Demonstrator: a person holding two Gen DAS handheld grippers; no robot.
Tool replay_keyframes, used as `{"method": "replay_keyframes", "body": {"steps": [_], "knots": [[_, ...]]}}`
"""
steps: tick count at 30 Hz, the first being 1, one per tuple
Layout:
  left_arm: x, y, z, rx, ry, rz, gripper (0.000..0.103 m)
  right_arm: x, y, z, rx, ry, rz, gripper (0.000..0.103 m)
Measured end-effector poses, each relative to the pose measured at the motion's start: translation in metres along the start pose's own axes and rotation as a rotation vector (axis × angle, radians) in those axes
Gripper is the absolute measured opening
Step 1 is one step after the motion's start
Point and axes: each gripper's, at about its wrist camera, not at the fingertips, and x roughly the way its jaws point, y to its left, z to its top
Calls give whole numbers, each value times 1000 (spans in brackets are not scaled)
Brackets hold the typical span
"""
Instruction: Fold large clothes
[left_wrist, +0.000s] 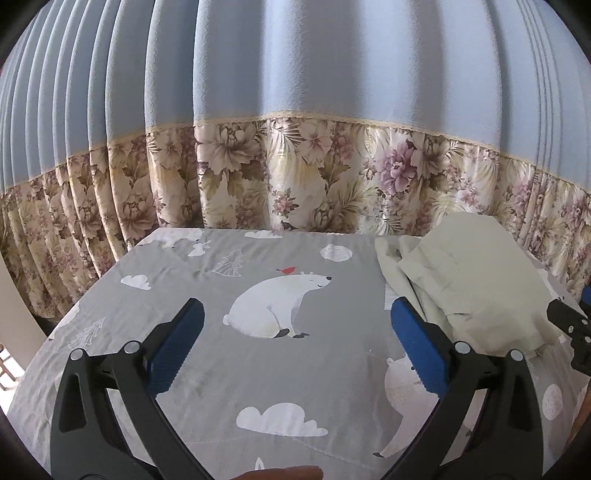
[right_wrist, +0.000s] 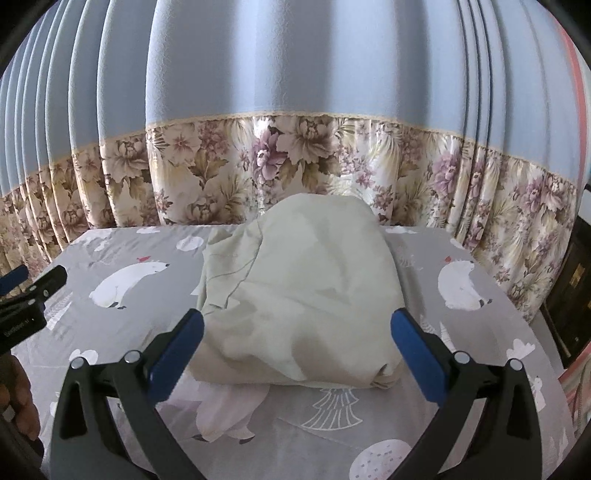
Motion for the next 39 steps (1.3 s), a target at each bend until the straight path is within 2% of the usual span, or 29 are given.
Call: {"method": "replay_keyframes", "body": {"steps": [4, 9, 12, 17, 21, 25, 28, 39], "knots": [[-3, -3, 0, 9, 4, -17, 100, -5, 0, 0, -2, -18, -2, 101], [-10, -4, 2, 17, -24, 1, 100, -2, -1, 0, 16, 0, 15, 101], [-12, -4, 3, 4, -22, -18, 100, -3, 1, -1, 6, -2, 11, 101], [-12, -8, 3, 26, -19, -3, 100, -5, 3, 0, -5, -5, 12, 101], [-14, -8, 4, 16, -21, -20, 100, -9, -1, 0, 12, -42, 1, 101], [-16, -10, 5, 14, -21, -51, 100, -4, -4, 0, 45, -23, 40, 101], [-17, -9, 5, 9, -16, -63, 100, 1, 2, -4, 13, -19, 14, 101], [-11, -4, 2, 4, -22, -7, 100, -9, 0, -5, 21, -17, 30, 101]]}}
